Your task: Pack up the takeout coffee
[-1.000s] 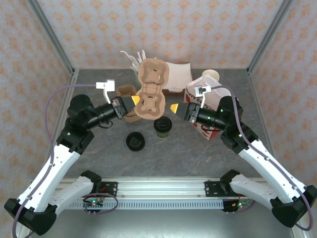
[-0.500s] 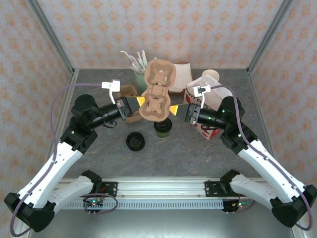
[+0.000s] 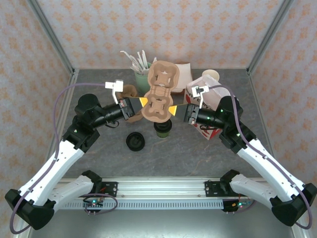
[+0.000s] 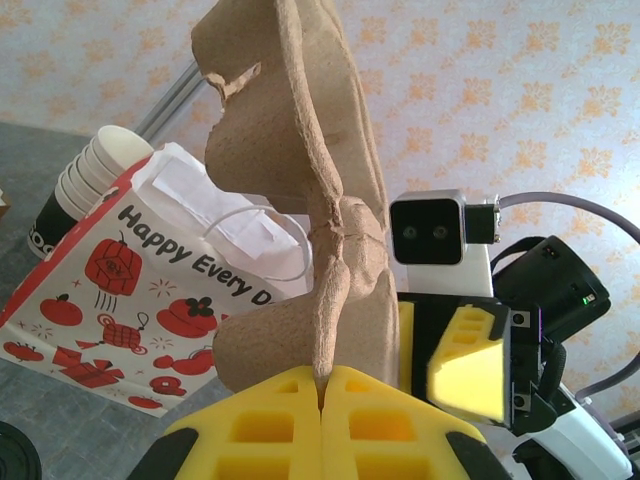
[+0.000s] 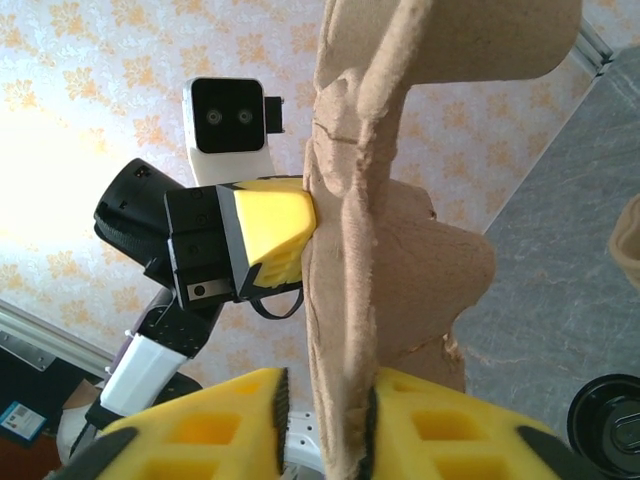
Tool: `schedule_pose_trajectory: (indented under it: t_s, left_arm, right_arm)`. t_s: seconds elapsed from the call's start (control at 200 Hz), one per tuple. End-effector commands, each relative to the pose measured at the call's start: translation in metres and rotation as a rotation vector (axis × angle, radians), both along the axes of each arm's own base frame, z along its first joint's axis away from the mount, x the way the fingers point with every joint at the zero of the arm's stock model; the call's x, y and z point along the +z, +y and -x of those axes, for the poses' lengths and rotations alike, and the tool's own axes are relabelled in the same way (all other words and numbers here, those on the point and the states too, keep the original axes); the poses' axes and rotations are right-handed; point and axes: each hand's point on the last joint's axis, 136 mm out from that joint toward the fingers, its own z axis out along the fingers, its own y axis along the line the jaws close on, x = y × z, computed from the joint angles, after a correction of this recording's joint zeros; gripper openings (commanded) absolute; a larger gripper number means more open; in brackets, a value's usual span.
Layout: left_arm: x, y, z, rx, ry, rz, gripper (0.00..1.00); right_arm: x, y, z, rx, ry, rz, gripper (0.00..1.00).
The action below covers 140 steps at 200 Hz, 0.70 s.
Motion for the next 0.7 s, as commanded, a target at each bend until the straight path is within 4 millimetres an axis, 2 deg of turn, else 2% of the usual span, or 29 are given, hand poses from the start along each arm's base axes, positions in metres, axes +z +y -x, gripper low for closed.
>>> schedule_pose_trajectory:
  t_s: [0.0,0.045,0.085,0.17,0.235,0.34,0.43,0.525,0.696]
  left_arm:
    - [0.027,-0.001,0.008,-0.011,-0.074,0.040,0.05]
    - [0.027,0.000,0.009,-0.008,-0.079,0.031,0.07]
    - [0.025,0.001,0.009,-0.001,-0.076,0.010,0.14]
    - [0.021,0.007,0.010,0.030,-0.081,-0.063,0.44]
    - [0.019,0.014,0.012,0.060,-0.105,-0.139,0.56]
    - [0.024,0.023,0.013,0.117,-0.185,-0.255,0.64]
    - [0.027,0.021,0.011,0.126,-0.250,-0.369,0.68]
    - [0.027,0.011,0.010,0.097,-0.322,-0.526,0.76]
    - [0.027,-0.016,0.022,-0.034,-0.563,-0.727,0.74]
  right_arm:
    - [0.017,-0.001,0.001,-0.013,-0.043,-0.008,0.18]
    - [0.012,0.000,-0.002,-0.014,-0.020,0.016,0.12]
    - [0.008,0.001,-0.004,-0.023,-0.004,0.040,0.00]
    - [-0.003,-0.003,-0.010,-0.067,0.024,0.101,0.00]
    - [-0.009,-0.007,-0.010,-0.084,0.033,0.143,0.00]
    - [-0.018,-0.017,-0.012,-0.138,0.047,0.223,0.00]
    - [-0.027,-0.026,-0.011,-0.165,0.085,0.316,0.00]
    - [-0.036,-0.030,-0.006,-0.153,0.132,0.396,0.00]
    - [-0.043,-0.032,0.007,-0.102,0.183,0.443,0.00]
